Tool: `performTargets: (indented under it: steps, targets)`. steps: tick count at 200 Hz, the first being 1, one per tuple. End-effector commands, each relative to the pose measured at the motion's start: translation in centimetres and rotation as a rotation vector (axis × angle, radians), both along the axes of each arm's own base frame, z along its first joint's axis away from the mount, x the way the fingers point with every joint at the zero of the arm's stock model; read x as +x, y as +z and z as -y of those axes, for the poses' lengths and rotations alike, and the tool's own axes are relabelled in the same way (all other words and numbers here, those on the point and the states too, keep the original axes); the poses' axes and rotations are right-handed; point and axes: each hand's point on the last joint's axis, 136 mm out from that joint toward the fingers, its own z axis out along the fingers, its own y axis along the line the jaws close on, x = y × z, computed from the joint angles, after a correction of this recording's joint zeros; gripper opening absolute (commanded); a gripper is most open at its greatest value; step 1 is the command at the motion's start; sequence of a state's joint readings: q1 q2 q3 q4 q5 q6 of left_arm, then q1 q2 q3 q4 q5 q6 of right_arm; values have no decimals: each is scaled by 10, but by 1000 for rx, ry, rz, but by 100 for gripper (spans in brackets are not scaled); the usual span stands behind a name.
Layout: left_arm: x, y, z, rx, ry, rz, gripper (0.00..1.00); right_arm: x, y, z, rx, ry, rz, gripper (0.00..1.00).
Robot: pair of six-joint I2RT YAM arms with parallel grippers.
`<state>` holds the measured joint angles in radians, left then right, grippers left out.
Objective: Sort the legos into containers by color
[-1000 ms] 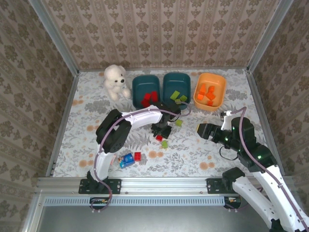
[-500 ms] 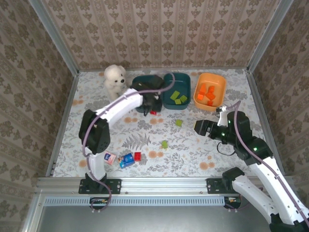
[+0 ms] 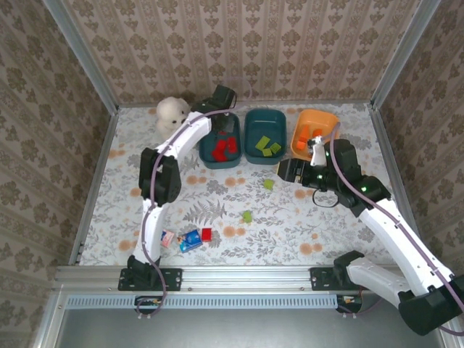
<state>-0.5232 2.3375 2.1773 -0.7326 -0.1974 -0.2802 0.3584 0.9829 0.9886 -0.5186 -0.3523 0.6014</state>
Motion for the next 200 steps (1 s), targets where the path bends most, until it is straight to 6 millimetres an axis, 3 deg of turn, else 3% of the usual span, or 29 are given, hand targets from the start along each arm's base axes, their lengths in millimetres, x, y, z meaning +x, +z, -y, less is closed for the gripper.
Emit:
performTargets:
  steps: [1,39,128,170,200]
  targets:
    - [17,-1,-19,66,78,35,31,5,24,-9,25,36,66,77]
    - [22,-24,-33,121,141,22,32,1,20,-6,32,20,56,77]
    - [1,-67,-48,125,189,-154,38,5,9,-9,22,29,30,78]
    - [-4,-69,-44,88,176,-200,54,6,-1,-10,-7,47,6,78]
    - [-5,-57,-39,59,166,-192,63,6,-5,-12,-10,53,-5,78]
